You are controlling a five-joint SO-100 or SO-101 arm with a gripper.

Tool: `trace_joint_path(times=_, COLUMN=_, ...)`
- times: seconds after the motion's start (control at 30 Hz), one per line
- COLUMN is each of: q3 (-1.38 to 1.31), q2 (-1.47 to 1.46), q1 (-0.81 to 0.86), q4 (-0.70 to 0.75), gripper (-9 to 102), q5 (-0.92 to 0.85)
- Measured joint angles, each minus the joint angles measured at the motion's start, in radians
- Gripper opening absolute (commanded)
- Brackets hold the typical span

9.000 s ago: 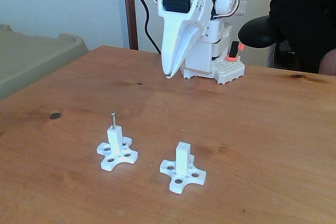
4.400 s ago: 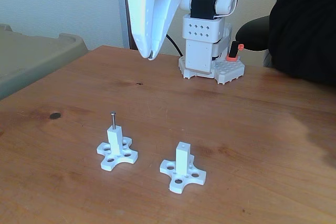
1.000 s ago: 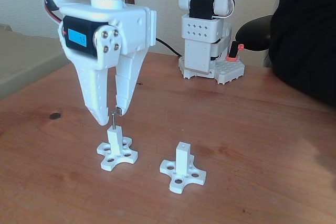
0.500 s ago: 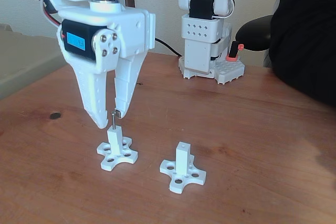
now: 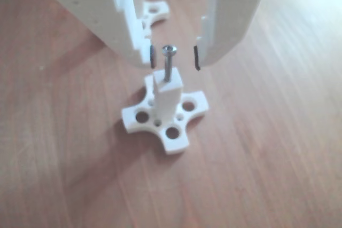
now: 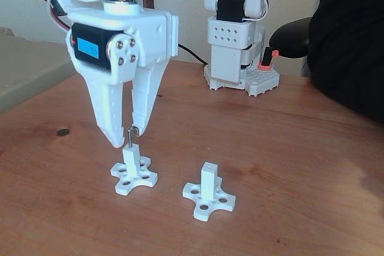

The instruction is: Grab the screw and set it in the hole.

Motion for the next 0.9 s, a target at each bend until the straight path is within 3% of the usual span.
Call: trace_joint_path(times=0.9, q3=0.000, q2=-0.003, q1=0.000, q4=-0.015, gripper=4, q5=-0.011)
